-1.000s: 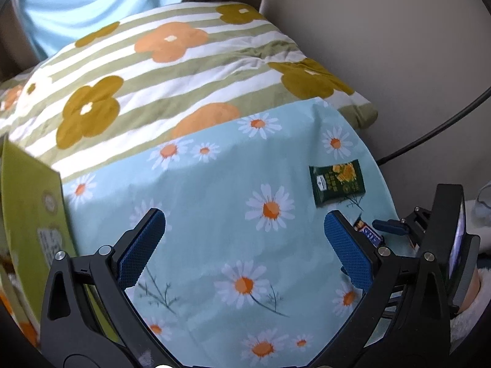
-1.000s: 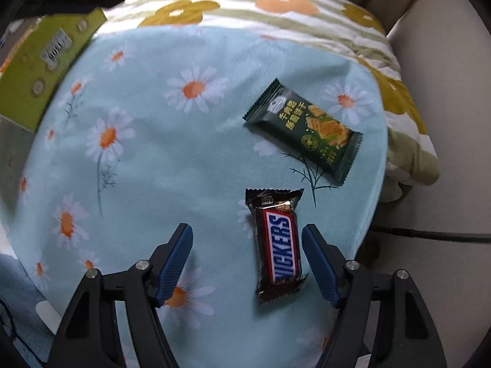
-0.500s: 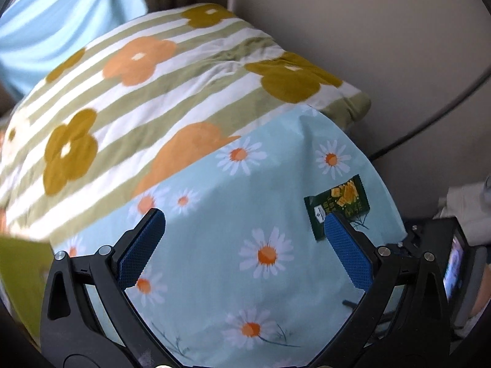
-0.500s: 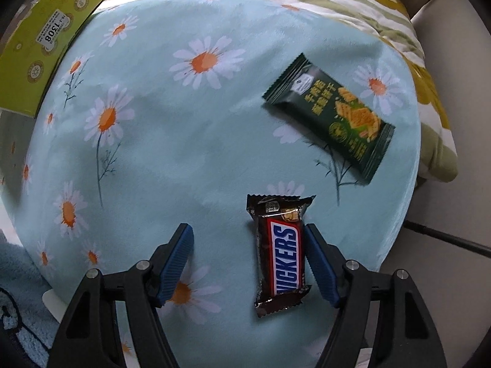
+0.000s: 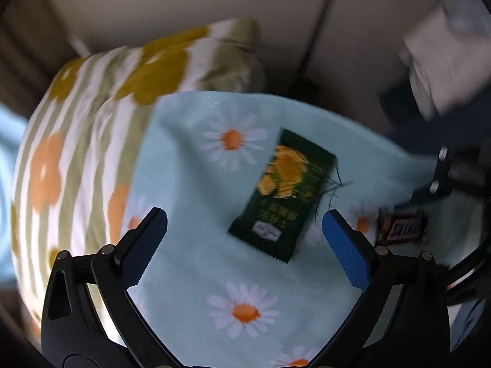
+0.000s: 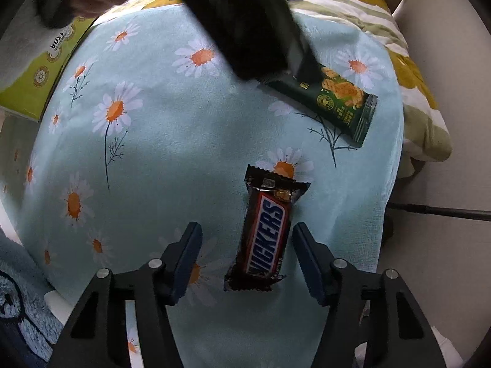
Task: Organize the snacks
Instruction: 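Grasp the green cracker pack with the left tool while the right grasps the Snickers bar, then lift both held snacks and carry them over the yellow box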
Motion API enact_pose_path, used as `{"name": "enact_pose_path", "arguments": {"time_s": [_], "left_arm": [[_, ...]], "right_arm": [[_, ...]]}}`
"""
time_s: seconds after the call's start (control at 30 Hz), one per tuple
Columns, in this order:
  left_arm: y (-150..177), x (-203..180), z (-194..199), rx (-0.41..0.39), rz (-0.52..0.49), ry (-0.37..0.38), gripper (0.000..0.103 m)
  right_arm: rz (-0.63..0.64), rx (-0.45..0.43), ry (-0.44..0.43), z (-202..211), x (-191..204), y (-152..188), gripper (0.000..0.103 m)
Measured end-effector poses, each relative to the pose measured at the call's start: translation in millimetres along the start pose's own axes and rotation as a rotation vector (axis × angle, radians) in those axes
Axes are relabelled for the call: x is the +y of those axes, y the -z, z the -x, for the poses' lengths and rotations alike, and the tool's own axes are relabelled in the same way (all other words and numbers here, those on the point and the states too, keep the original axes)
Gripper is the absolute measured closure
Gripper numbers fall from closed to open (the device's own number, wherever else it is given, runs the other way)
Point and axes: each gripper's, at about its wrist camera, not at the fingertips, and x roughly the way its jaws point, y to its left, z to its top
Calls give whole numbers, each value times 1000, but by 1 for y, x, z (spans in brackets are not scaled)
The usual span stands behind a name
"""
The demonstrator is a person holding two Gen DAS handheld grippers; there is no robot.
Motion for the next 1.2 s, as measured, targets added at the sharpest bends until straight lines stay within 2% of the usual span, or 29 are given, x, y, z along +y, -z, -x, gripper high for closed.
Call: {"name": "enact_pose_path", "arguments": {"time_s": [0.1, 0.23, 0.37, 0.43, 0.47, 0.5, 0.8, 0.87, 0.97, 1.2], "left_arm": [[-6, -11, -15, 26, -86, -11, 16], [-15, -10, -25, 21, -93, 48, 18], [-21, -10, -26, 19, -95, 101, 31], [-21, -12, -24, 16, -110, 107, 41], [-22, -12, -23, 15, -109, 109, 54], [-21, -12, -21, 16, -104, 106, 62], [-15, -13, -19, 27, -47, 83, 63], [-11, -12, -18, 27, -34, 81, 63], [-5, -11, -16, 32, -11, 75, 63], [9, -7, -11, 29, 55, 66, 63]], "right_arm": [[7, -13, 7, -4, 2, -3, 46], [14, -27, 2, -3, 2, -1, 49], [20, -34, -3, -1, 0, 4, 54], [22, -39, -6, 1, -3, 4, 57], [22, -42, -7, 2, -4, 5, 58], [19, -46, -10, 2, -5, 5, 58], [38, -64, -4, -1, -7, -6, 60], [43, -66, -3, 0, -7, -7, 64], [46, -69, 3, 0, -11, -8, 74], [56, -98, 20, 6, -8, -7, 76]]}}
